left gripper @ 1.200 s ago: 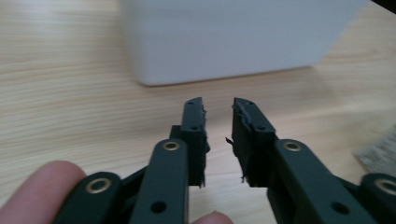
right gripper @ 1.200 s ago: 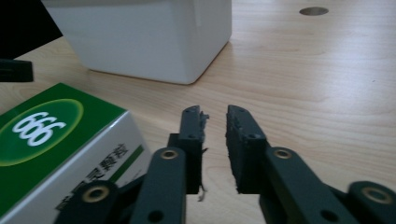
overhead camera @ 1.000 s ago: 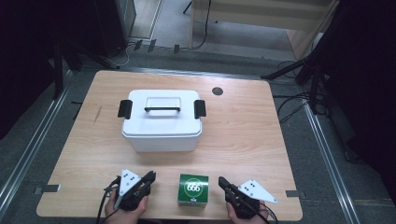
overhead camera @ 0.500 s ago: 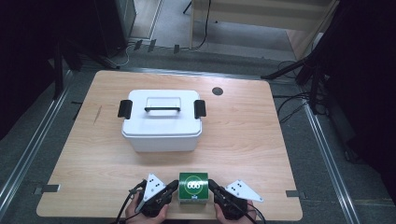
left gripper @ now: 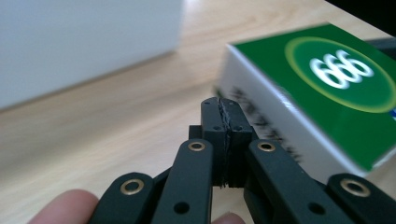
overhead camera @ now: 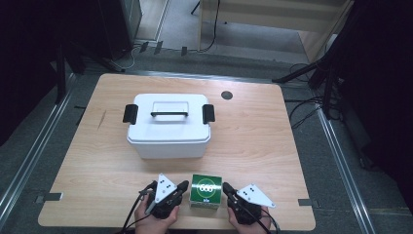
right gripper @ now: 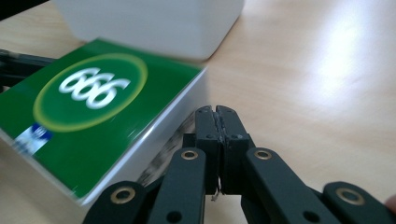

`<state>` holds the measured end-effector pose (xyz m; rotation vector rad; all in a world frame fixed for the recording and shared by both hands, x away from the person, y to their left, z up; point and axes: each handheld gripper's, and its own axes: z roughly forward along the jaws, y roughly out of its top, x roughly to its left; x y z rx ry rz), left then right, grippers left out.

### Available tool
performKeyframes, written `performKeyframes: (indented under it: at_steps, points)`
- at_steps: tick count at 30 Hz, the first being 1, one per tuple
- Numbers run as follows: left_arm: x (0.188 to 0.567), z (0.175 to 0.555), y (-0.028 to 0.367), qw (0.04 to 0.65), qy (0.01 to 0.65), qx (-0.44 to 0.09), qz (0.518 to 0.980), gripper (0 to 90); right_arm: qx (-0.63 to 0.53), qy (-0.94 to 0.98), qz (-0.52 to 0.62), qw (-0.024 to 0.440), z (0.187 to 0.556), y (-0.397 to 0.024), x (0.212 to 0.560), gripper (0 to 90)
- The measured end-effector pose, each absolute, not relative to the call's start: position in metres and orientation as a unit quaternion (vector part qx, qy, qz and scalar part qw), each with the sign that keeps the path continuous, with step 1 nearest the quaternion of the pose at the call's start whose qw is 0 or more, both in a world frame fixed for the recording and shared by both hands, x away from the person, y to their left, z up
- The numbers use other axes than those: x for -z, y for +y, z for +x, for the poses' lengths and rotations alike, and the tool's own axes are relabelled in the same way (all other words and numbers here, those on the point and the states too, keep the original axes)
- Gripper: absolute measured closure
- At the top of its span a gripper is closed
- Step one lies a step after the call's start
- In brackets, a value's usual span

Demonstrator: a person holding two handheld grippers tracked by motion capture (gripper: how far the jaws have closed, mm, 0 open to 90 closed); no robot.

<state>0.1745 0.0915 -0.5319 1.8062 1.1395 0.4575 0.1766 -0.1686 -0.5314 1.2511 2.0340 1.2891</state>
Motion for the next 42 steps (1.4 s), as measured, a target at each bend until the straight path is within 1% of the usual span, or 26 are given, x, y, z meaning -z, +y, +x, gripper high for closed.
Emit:
performKeyframes:
  at_steps: [2, 7, 10, 13, 15, 20, 22, 25, 29, 32, 34, 36, 38, 42]
  points:
    - [0.529, 0.178, 0.108, 0.459, 0.477, -0.199, 0.723, 90.0, -0.468, 0.73, 0.439, 0.235, 0.179, -0.174, 0.526, 88.6]
    - [0.527, 0.191, 0.158, 0.453, 0.53, -0.224, 0.682, 90.0, -0.48, 0.724, 0.428, 0.249, 0.191, -0.187, 0.517, 88.8]
    - [0.524, 0.199, 0.182, 0.451, 0.556, -0.236, 0.658, 90.0, -0.49, 0.719, 0.428, 0.243, 0.199, -0.19, 0.511, 88.8]
    - [0.519, 0.205, 0.196, 0.438, 0.562, -0.268, 0.649, 90.0, -0.486, 0.729, 0.414, 0.245, 0.214, -0.189, 0.502, 88.8]
    - [0.517, 0.209, 0.203, 0.436, 0.566, -0.277, 0.642, 90.0, -0.489, 0.729, 0.41, 0.246, 0.226, -0.187, 0.497, 88.8]
    - [0.512, 0.22, 0.226, 0.434, 0.587, -0.28, 0.624, 90.0, -0.488, 0.74, 0.402, 0.228, 0.262, -0.174, 0.494, 88.6]
    - [0.511, 0.224, 0.236, 0.438, 0.597, -0.276, 0.613, 90.0, -0.486, 0.745, 0.399, 0.222, 0.275, -0.167, 0.495, 87.0]
    - [0.505, 0.233, 0.247, 0.43, 0.603, -0.27, 0.615, 90.0, -0.481, 0.751, 0.4, 0.21, 0.294, -0.16, 0.495, 87.3]
    - [0.498, 0.247, 0.25, 0.427, 0.604, -0.258, 0.621, 90.0, -0.475, 0.757, 0.402, 0.198, 0.317, -0.147, 0.498, 89.0]
    - [0.493, 0.256, 0.243, 0.43, 0.601, -0.247, 0.626, 90.0, -0.468, 0.764, 0.398, 0.197, 0.332, -0.136, 0.501, 88.7]
    - [0.491, 0.259, 0.236, 0.433, 0.595, -0.246, 0.631, 90.0, -0.468, 0.764, 0.403, 0.186, 0.337, -0.132, 0.502, 88.5]
    - [0.491, 0.26, 0.229, 0.432, 0.596, -0.252, 0.628, 90.0, -0.471, 0.764, 0.405, 0.175, 0.34, -0.129, 0.503, 88.5]
    - [0.493, 0.262, 0.226, 0.437, 0.598, -0.246, 0.625, 90.0, -0.483, 0.761, 0.402, 0.164, 0.34, -0.129, 0.503, 90.0]
    - [0.494, 0.263, 0.221, 0.437, 0.599, -0.247, 0.623, 90.0, -0.479, 0.76, 0.406, 0.171, 0.337, -0.13, 0.504, 90.0]
